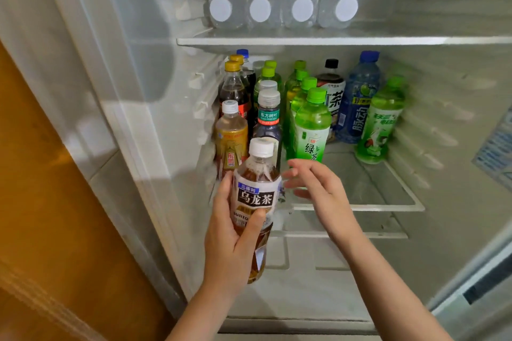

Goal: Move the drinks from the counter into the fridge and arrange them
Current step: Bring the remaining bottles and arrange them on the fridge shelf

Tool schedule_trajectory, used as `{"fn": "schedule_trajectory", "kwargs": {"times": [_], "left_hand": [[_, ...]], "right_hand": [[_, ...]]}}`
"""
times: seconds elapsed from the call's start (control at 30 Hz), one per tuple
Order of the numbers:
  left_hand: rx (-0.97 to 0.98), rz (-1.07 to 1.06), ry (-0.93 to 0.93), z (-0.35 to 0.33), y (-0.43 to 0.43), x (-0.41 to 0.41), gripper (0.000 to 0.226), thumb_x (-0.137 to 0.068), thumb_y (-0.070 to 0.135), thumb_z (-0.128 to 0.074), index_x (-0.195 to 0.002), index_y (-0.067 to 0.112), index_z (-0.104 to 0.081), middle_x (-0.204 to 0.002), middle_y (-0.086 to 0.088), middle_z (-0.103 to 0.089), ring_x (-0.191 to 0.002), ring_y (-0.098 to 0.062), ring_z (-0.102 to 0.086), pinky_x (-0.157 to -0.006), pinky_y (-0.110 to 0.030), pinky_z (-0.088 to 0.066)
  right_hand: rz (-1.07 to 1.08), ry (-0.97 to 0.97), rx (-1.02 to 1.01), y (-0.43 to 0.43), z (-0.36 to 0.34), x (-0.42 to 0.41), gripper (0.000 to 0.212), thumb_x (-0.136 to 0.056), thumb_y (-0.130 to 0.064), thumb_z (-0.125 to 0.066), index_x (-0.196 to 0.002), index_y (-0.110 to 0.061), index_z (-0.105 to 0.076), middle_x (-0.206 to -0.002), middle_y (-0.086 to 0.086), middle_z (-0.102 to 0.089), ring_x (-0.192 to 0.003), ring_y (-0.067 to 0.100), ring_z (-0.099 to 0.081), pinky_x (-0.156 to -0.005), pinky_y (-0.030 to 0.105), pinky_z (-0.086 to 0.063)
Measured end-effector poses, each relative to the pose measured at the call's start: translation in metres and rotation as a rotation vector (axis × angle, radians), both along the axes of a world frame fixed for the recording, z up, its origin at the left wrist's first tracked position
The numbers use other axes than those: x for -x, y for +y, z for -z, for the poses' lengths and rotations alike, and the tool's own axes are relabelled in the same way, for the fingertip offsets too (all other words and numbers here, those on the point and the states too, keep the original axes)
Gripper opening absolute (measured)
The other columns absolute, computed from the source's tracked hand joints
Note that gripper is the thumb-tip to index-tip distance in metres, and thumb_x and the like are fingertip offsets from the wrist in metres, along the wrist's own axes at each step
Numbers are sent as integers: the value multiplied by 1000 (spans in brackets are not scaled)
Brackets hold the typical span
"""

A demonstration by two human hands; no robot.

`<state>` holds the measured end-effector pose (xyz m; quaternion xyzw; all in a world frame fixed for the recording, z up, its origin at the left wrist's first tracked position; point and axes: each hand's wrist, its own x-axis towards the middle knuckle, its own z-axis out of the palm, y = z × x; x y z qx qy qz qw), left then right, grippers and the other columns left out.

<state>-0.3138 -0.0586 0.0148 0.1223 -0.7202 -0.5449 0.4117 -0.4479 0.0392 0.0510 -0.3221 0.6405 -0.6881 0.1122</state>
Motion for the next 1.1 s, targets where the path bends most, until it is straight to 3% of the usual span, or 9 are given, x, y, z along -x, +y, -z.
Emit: {"fn": "schedule_trajectory", "kwargs": {"times": [0.13, 0.2, 0.3, 0.5, 0.6, 0.7, 0.8, 0.97, 1.1], "left_hand": [[23, 137, -4, -6, 15, 37, 66, -78, 51, -61, -130, 65, -23, -132, 33, -47, -122, 6, -49, -91, -8, -41], [22, 184, 4, -8, 26, 54, 68, -76, 49, -64, -128, 66, -24, -131, 31, -50, -120, 3, -52, -93, -14, -43], [37, 254, 41, -10, 39, 75, 71, -77, 46, -66, -134, 55, -24, -132, 23, -53, -118, -4, -56, -95, -25, -46], [129, 315, 19, -25, 56, 115, 79, -74, 45, -66, -131, 60, -13, -127, 40, -48, -117, 4, -54, -95, -18, -43], [193, 327, 40, -31, 57, 127, 80, -77, 49, -65, -137, 55, -13, -136, 29, -45, -126, 2, -47, -98, -19, -42], [355, 95, 183, -30, 42, 134, 63, -86, 45, -59, -141, 26, -34, -135, 8, -50, -126, -10, -48, -97, -29, -44], [478, -272, 304, -21, 18, 146, 49, -84, 32, -61, -124, 6, -49, -126, -5, -50, -118, -20, -48, -96, -48, -42], [681, -529, 140, -6, -6, 173, 70, -74, 46, -65, -125, 4, -44, -139, -21, -36, -131, -39, -30, -113, -50, -24], [793, -604, -43, 6, -13, 190, 93, -66, 66, -59, -135, 10, -32, -148, -17, -20, -139, -42, -14, -110, -64, -10]], "right_hand": [[-75, 94, -17, 28, -24, 12, 26, -87, -35, -54, -105, -20, -66, -98, -6, -69, -93, 13, -65, -81, 29, -54], [-62, 205, -80, 40, -32, 19, 26, -84, -36, -59, -107, -26, -65, -102, -5, -69, -96, 16, -65, -85, 34, -54], [-8, 320, -117, 55, -40, 30, 28, -84, -39, -65, -111, -33, -62, -103, -14, -69, -95, 4, -64, -83, 23, -51], [170, 415, -109, 77, -54, 51, 12, -88, -37, -56, -97, -37, -63, -93, -14, -68, -85, 5, -64, -75, 28, -53], [255, 441, -140, 83, -62, 63, 22, -88, -46, -51, -101, -32, -63, -92, -10, -68, -85, 10, -64, -75, 40, -54], [357, 403, -129, 85, -66, 82, 28, -86, -51, -49, -96, -29, -62, -89, -6, -69, -84, 11, -65, -76, 48, -54], [427, 377, -108, 79, -65, 105, 17, -90, -43, -52, -97, -32, -62, -90, -10, -68, -86, 8, -64, -79, 46, -54], [475, 425, -206, 49, -57, 144, 21, -93, -43, -48, -103, -29, -59, -98, -10, -65, -93, 10, -61, -82, 46, -52], [434, 405, -248, 22, -51, 177, 19, -94, -40, -48, -107, -29, -57, -106, -4, -64, -99, 15, -60, -88, 46, -49]]}}
